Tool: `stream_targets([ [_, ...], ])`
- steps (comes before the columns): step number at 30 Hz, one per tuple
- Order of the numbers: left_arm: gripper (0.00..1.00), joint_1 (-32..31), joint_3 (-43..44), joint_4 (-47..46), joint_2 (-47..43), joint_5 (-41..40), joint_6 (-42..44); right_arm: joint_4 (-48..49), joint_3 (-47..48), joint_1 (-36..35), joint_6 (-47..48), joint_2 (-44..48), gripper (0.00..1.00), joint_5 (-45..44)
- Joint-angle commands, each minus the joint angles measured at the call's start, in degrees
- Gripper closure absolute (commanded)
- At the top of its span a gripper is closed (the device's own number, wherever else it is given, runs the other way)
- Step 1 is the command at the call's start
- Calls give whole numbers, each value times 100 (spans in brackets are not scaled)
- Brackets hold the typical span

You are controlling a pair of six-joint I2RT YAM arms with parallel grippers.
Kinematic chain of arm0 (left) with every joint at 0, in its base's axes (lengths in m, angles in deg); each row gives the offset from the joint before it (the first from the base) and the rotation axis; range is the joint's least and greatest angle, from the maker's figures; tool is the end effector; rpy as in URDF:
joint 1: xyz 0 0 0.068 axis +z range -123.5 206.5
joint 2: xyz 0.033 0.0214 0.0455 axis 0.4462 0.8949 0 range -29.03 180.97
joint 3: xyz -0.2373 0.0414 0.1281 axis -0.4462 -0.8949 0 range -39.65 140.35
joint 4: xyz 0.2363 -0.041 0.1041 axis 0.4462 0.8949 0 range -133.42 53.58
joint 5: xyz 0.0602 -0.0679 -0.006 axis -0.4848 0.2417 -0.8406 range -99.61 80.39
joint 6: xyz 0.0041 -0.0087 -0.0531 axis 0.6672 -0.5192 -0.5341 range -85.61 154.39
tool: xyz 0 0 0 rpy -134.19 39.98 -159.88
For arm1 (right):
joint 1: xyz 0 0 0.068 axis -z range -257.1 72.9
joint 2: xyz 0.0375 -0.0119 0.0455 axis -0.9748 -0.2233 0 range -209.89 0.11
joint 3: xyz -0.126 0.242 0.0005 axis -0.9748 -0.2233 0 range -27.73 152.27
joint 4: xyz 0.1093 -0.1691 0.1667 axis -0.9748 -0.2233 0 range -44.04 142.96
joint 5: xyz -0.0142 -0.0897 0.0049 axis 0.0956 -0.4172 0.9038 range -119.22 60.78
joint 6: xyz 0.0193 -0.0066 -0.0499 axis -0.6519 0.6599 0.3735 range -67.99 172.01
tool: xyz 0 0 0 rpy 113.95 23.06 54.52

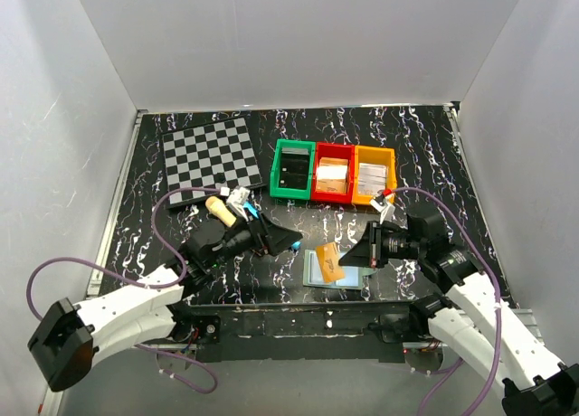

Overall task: Take the credit cards out of the card holder
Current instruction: Remove the credit card from the card holder, then place the credit card in the storage box.

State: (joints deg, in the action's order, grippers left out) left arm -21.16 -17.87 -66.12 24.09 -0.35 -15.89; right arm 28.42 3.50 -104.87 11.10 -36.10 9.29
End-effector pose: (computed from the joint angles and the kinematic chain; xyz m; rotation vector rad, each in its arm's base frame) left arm 0.1370 -0.1591 0.2321 0.0902 1.9325 -1.3540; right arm 0.1178 0.0871 0.2577 -0.1970 2.2791 1.3837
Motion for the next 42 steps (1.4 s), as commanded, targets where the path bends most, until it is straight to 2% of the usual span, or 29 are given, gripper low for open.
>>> stream_targets([
  [1,14,222,-78,-806,-495,1532,808,353,481,-53,425,-106,99,1457],
  [4,14,266,27,-1148,-417,2482,862,379,621,-149,495,-237,99,1862],
  [9,15,283,212,-1675,144,3291,687,99,947,-448,776,-422,99,1916],
  [15,30,275,599,-2554,1147,4417,90,106,1061,-800,856,-624,99,1626],
  [21,46,275,608,-2880,1367,4734,-78,186,1061,-897,847,-668,99,1529],
  [28,51,222,670,-2995,1534,5147,-201,230,1053,-906,865,-747,99,1476],
  [31,56,99,775,-2618,1605,5148,26,274,1070,-914,839,-783,99,1476],
  [34,65,-33,854,-2292,1631,5051,264,309,1105,-932,830,-809,99,1467],
  [37,71,-51,837,-2318,1666,4990,256,309,1132,-941,838,-844,99,1476],
  [39,78,-51,845,-2327,1692,4998,256,309,1140,-941,830,-835,99,1476],
  [42,95,-51,845,-2344,1701,5007,247,318,1149,-941,830,-835,99,1441],
])
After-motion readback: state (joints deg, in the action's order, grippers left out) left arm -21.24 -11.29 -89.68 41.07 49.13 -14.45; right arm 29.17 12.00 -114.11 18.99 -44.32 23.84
